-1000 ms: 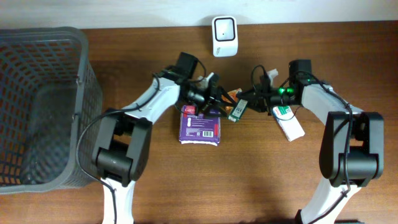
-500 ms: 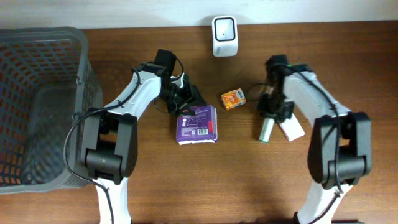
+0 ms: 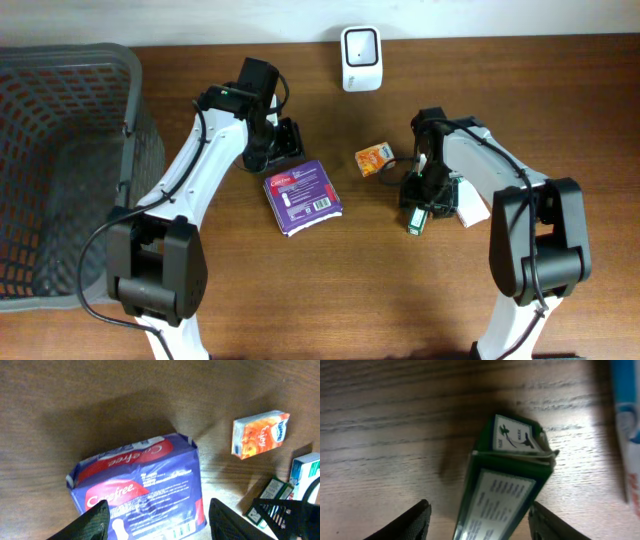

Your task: Scan the item barcode

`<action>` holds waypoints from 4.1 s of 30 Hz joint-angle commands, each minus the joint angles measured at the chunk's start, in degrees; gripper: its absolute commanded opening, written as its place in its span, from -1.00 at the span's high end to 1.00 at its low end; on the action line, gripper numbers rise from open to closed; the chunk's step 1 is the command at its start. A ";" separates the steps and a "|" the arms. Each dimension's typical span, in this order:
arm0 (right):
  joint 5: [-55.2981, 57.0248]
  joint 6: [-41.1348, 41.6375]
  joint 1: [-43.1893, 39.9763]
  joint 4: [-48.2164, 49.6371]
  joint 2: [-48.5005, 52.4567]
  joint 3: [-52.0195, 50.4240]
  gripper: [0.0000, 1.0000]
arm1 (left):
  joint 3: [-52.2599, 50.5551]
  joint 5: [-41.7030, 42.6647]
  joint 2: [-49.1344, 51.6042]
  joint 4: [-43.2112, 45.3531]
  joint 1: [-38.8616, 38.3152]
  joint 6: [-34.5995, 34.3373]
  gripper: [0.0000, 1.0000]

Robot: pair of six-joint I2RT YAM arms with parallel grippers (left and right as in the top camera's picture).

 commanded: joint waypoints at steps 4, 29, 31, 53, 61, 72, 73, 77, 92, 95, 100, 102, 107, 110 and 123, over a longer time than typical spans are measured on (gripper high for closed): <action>1.25 0.85 0.20 0.57 -0.28 -0.52 0.46 | 0.46 -1.03 -0.87 -0.90 -0.33 0.76 -0.25; 0.28 9.09 4.66 54.95 12.74 28.26 0.83 | 0.46 -2.49 -0.87 -1.03 -0.33 0.72 -0.40; 2.89 9.05 4.63 54.97 13.18 28.26 0.83 | 0.46 -2.51 -0.87 -1.05 -0.33 0.72 -0.42; 5.81 11.89 -25.81 22.75 0.52 33.38 0.92 | 0.46 -4.00 -0.87 -1.40 -2.47 0.72 -0.45; 11.80 11.39 -53.83 6.67 12.31 33.05 0.87 | 0.46 -4.00 -0.87 -1.51 -2.47 0.72 -0.45; -5.95 5.44 -56.52 -2.47 6.99 37.62 -0.97 | 20.79 -18.36 -1.75 -23.32 -2.12 5.16 -0.47; -12.02 4.13 -56.33 -3.58 6.14 38.07 -0.97 | 23.21 -19.47 -1.84 -26.38 -2.03 4.70 -0.60; -24.04 2.08 -49.72 -9.79 5.18 38.05 -0.97 | 20.98 -18.75 -1.90 -33.11 -1.60 -3.48 -0.98; -22.12 2.10 -33.16 -11.41 5.18 38.03 -0.97 | -20.76 13.66 -1.95 8.26 -11.04 9.62 -0.48; -21.86 2.10 -33.16 -14.53 5.18 37.94 -0.97 | -14.75 13.62 -2.27 -0.70 -11.89 19.69 -0.50; -18.78 2.05 -32.98 -15.65 5.20 37.94 -0.97 | -7.26 1.64 -2.89 5.84 -4.37 20.22 -0.61; -18.69 -2.60 -31.82 -15.80 5.20 37.92 -0.97 | -7.52 -2.10 -2.19 10.32 -3.89 20.26 -0.64; -18.69 -6.88 -24.28 -16.50 5.20 37.94 -0.90 | -7.52 15.15 5.77 8.79 -7.78 20.46 -0.49; -19.08 -6.93 -19.02 -19.08 5.20 37.92 -0.23 | -7.52 15.10 5.86 3.85 -12.90 20.48 -0.43; -19.12 -40.33 2.58 -16.00 5.29 20.37 -0.94 | -4.35 0.24 5.86 -4.04 -2.27 16.26 -0.64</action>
